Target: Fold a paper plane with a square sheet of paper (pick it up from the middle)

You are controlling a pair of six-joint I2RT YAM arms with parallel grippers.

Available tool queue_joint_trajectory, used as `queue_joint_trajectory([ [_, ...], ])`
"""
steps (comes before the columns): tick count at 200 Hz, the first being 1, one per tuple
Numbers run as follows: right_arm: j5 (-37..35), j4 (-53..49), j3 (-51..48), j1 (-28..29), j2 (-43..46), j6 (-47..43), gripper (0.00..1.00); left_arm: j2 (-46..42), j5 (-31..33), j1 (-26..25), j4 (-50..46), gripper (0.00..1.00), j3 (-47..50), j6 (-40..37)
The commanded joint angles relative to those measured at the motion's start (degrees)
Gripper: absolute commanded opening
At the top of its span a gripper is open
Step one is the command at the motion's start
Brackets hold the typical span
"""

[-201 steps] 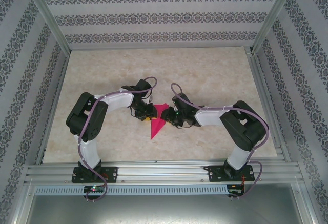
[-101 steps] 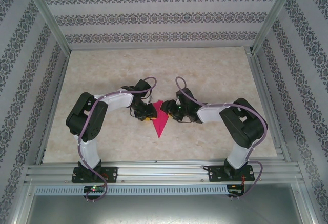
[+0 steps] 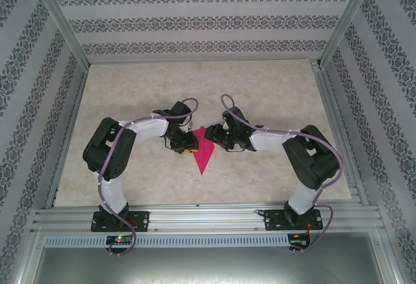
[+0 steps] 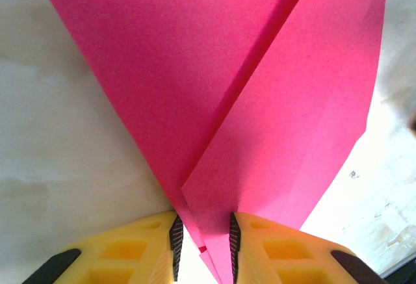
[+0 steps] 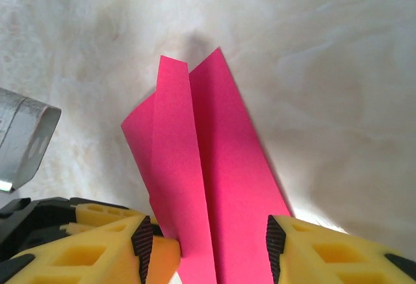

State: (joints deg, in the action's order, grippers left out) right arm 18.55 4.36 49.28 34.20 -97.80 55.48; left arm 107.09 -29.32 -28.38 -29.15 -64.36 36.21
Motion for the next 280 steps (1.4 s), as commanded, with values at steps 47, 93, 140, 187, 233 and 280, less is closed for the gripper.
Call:
queue_joint_trajectory([
  [47,-4.52,-12.98,4.73,2.78,-1.77,-5.81,0.49,1.39,-1.84,-0.68,0.76,0.29,2.03,0.09],
  [93,-4.79,-13.04,5.99,4.29,-5.05,-5.72,0.48,1.53,-1.93,-0.75,0.76,0.29,1.97,0.05],
  [140,-0.02,-5.88,4.92,4.77,-6.87,-2.27,0.46,1.89,-1.98,-0.71,0.93,0.29,2.13,-0.06],
  [187,3.58,2.41,3.94,4.25,-8.50,2.11,0.46,2.00,-2.41,-0.71,1.33,0.27,2.27,0.10],
  [233,5.97,8.37,2.45,3.43,-8.26,3.43,0.48,1.76,-2.18,-0.80,1.46,0.27,2.71,0.22],
  [280,9.02,17.73,0.31,1.20,-8.98,3.39,0.52,1.77,-2.28,-0.90,1.81,0.26,2.93,0.44],
])
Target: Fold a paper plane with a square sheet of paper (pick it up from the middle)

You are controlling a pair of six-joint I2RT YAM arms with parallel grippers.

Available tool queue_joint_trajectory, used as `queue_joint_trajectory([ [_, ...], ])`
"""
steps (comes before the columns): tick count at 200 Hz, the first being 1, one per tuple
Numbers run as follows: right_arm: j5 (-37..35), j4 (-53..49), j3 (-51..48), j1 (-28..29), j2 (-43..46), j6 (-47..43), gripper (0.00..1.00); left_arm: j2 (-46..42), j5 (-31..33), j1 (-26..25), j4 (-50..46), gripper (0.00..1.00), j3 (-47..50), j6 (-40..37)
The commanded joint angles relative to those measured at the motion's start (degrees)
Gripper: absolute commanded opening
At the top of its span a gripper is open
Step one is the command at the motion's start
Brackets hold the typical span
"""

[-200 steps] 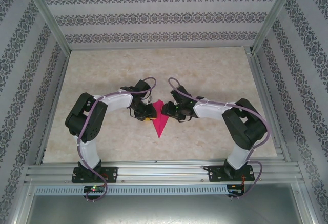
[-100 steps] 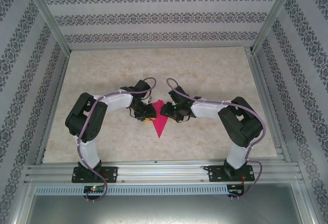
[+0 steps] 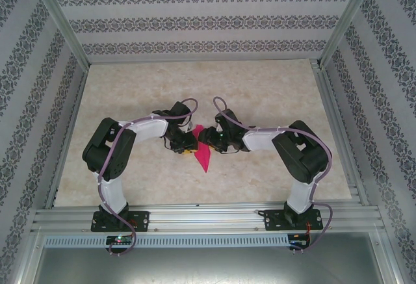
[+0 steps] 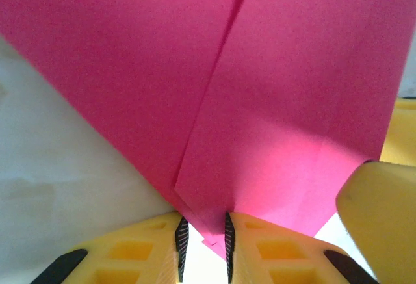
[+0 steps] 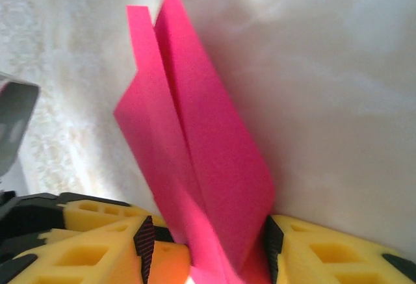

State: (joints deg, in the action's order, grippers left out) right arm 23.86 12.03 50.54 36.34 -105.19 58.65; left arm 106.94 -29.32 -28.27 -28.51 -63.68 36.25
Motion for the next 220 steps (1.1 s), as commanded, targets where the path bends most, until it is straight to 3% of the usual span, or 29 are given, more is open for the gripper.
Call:
queue_joint_trajectory([
  [1,3.77,10.22,-0.96,-0.98,-1.64,0.18,0.52,1.94,-2.25,-1.00,1.22,0.26,2.25,0.40],
  [69,6.75,10.21,2.15,-3.25,-3.79,-1.98,0.54,1.96,-1.64,-1.09,0.91,0.26,2.45,0.39],
  [135,4.47,9.13,-6.31,-0.50,3.45,-1.26,0.54,1.86,-0.44,-1.08,1.88,0.25,2.44,1.77],
  [220,2.72,14.50,-12.50,1.21,8.57,7.16,0.54,2.14,-0.64,-1.11,1.62,0.25,2.42,1.68],
])
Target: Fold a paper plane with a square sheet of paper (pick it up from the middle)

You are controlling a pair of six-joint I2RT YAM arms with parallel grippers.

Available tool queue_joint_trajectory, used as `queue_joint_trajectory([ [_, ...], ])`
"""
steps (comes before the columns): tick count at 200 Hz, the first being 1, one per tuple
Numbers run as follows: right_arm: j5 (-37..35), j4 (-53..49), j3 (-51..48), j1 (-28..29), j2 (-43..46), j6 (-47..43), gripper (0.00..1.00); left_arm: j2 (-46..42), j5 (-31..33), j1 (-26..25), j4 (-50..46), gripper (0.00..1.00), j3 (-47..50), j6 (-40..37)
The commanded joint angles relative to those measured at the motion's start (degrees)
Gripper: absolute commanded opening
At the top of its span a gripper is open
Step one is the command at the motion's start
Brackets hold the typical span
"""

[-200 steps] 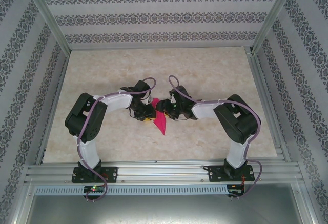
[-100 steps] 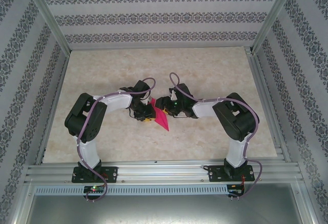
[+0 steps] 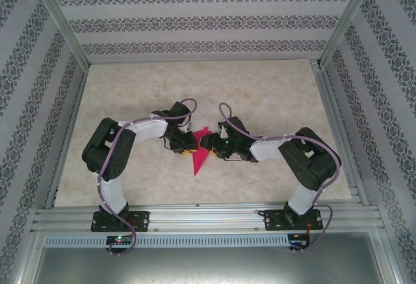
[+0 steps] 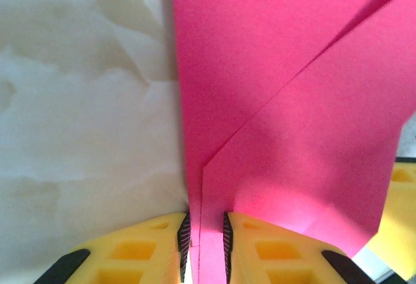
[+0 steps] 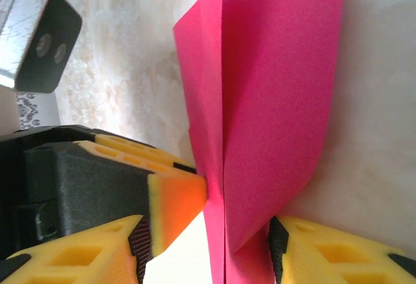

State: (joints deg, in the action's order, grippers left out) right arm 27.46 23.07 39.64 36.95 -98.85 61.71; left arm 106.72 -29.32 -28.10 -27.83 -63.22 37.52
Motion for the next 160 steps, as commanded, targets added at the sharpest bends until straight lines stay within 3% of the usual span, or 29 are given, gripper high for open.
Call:
queue_joint_trajectory([
  [1,-0.86,3.51,-1.67,0.63,2.24,4.41,0.54,2.31,-0.60,-1.32,0.90,0.25,1.96,0.43],
  [57,-6.97,21.51,-6.49,3.30,-0.43,16.60,0.58,2.32,-0.79,-1.39,1.03,0.25,2.26,0.53],
  [93,-12.30,28.79,-7.57,4.77,-3.35,18.62,0.58,2.37,-0.86,-1.58,1.21,0.25,2.35,0.56],
  [116,-15.27,27.81,-8.60,4.88,-1.88,17.77,0.59,2.00,-0.55,-1.52,1.29,0.25,2.74,0.78],
  [160,-15.86,16.79,-6.80,3.80,1.12,12.45,0.56,2.06,-0.80,-1.54,1.82,0.25,3.11,0.83],
])
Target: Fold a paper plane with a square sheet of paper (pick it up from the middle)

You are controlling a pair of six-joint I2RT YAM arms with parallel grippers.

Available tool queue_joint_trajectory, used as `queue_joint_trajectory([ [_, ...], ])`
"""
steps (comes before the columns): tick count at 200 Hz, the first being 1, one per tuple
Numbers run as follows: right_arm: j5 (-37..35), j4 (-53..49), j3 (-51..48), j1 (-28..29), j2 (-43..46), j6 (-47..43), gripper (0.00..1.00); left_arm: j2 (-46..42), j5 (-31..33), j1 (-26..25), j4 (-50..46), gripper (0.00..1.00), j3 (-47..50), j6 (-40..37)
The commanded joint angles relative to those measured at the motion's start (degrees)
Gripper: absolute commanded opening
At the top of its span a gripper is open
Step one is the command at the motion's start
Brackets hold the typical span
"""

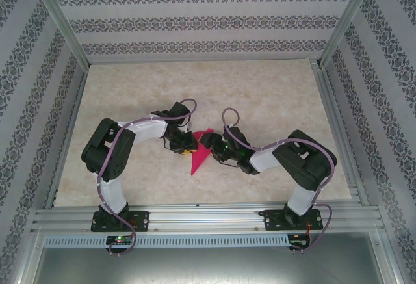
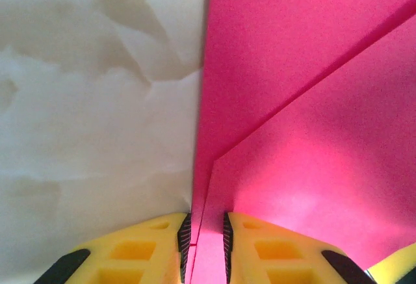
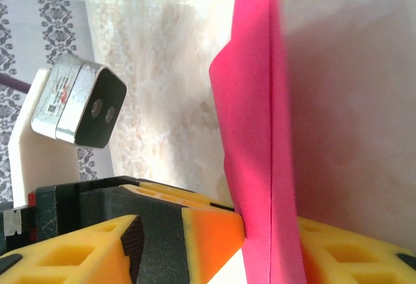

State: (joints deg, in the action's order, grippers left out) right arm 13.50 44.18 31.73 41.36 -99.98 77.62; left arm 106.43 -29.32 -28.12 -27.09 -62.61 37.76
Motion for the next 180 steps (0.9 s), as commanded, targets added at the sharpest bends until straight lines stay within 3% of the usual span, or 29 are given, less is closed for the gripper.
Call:
queue_joint_trajectory([
  [1,-1.85,-4.39,1.13,-0.64,2.21,-3.50,0.55,2.36,-0.77,-1.51,1.08,0.25,2.50,0.58],
  [37,0.46,-5.18,2.50,-1.20,1.11,-4.78,0.51,1.98,-0.80,-1.50,1.14,0.25,2.65,0.62],
  [93,2.09,-10.05,7.26,-1.00,-3.35,-6.83,0.31,1.34,-0.74,-1.59,1.15,0.25,2.59,0.64],
  [141,2.52,-14.49,9.57,-1.07,-4.28,-9.61,0.26,-0.28,-0.42,-1.59,1.49,0.25,3.41,0.99],
  [180,3.85,-21.69,13.13,-1.21,-3.05,-15.50,0.09,-4.59,0.58,-1.59,3.25,0.25,5.52,2.42],
])
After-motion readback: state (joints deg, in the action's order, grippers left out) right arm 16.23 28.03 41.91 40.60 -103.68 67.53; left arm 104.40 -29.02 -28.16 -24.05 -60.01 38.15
